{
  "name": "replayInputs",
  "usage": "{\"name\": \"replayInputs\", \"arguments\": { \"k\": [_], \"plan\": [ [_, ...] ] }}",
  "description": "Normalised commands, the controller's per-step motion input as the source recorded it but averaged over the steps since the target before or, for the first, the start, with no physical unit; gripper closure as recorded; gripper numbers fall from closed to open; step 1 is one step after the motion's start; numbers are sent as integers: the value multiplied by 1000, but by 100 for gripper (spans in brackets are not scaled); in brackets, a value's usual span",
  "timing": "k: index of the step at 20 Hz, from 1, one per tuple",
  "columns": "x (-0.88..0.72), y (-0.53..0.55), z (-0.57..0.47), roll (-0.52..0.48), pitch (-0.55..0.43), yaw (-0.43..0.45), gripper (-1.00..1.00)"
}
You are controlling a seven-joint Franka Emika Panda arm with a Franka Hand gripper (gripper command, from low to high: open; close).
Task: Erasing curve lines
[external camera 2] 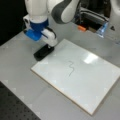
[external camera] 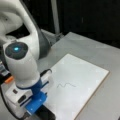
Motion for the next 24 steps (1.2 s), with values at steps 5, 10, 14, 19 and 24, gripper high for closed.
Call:
{"name": "replayInputs", "arguments": {
  "k": [5, 10, 14, 19, 24],
  "plan": [
    [247, -165, -21, 209, 90, -19, -100],
    [313, -185, -30, 160, 50, -10, -100],
    [294, -157, -14, 109, 23, -25, -100],
    [236, -102, -56, 121, -6, -44, -100],
    [195, -72, -44, 125, -16, -43, -100]
  ]
}}
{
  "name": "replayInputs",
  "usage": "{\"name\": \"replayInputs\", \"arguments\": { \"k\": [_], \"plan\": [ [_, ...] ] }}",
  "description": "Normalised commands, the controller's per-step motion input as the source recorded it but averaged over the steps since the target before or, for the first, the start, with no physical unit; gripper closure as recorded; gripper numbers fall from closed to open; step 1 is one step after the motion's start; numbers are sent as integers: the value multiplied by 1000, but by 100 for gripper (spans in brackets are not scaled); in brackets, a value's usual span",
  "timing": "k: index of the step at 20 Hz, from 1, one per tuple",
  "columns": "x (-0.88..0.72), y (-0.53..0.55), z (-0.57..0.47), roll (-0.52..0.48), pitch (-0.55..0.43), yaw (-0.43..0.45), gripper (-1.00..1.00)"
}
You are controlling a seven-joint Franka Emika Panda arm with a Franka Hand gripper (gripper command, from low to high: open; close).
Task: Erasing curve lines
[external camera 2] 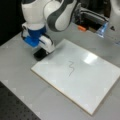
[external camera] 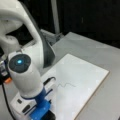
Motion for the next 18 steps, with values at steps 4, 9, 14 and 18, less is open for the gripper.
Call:
{"name": "replayInputs", "arguments": {
  "k": [4, 9, 14, 18],
  "plan": [
    [173, -63, -32, 134, -27, -44, -100],
    [108, -65, -81, 127, -40, -80, -100],
    [41, -73, -84, 122, -50, -96, -100],
    [9, -109, -15, 113, -50, -85, -100]
  ]
}}
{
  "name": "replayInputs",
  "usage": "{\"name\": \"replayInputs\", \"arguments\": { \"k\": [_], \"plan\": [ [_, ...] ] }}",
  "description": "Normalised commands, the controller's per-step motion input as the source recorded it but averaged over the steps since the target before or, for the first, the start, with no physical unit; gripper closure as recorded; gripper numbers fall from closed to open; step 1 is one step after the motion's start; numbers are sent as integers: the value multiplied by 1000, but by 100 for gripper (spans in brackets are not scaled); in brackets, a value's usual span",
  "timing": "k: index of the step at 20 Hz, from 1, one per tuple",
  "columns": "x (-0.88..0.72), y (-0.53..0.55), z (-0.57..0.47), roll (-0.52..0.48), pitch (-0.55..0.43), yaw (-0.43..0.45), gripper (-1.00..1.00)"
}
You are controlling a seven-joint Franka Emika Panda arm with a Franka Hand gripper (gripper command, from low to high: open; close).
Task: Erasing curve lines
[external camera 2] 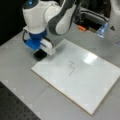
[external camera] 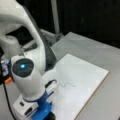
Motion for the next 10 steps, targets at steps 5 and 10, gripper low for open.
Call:
{"name": "replayInputs", "arguments": {
  "k": [5, 10],
  "plan": [
    [-46, -72, 4, 111, -48, -84, -100],
    [-48, -31, -24, 96, -66, -76, 100]
  ]
}}
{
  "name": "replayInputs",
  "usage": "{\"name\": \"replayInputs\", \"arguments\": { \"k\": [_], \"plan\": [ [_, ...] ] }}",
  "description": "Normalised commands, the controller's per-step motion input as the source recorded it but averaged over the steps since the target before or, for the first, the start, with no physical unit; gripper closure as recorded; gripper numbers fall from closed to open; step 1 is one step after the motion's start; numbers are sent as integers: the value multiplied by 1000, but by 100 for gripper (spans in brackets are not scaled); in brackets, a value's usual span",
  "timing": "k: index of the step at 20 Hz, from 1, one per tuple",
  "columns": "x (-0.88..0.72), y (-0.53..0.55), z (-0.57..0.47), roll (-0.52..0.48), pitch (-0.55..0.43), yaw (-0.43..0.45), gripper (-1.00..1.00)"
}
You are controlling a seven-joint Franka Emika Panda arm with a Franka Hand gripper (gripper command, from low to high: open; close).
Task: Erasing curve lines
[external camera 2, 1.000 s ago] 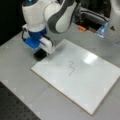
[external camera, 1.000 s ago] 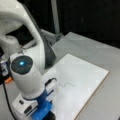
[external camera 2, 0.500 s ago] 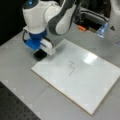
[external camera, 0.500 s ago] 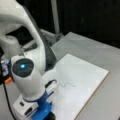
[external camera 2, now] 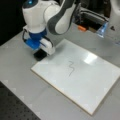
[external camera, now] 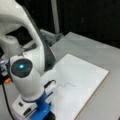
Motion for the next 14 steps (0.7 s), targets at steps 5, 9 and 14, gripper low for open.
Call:
{"name": "replayInputs", "arguments": {
  "k": [5, 9, 14],
  "plan": [
    [-34, -2, -52, 99, -72, -84, 100],
    [-39, 20, -43, 71, -53, -94, 100],
    [-35, 75, -47, 80, -43, -114, 100]
  ]
}}
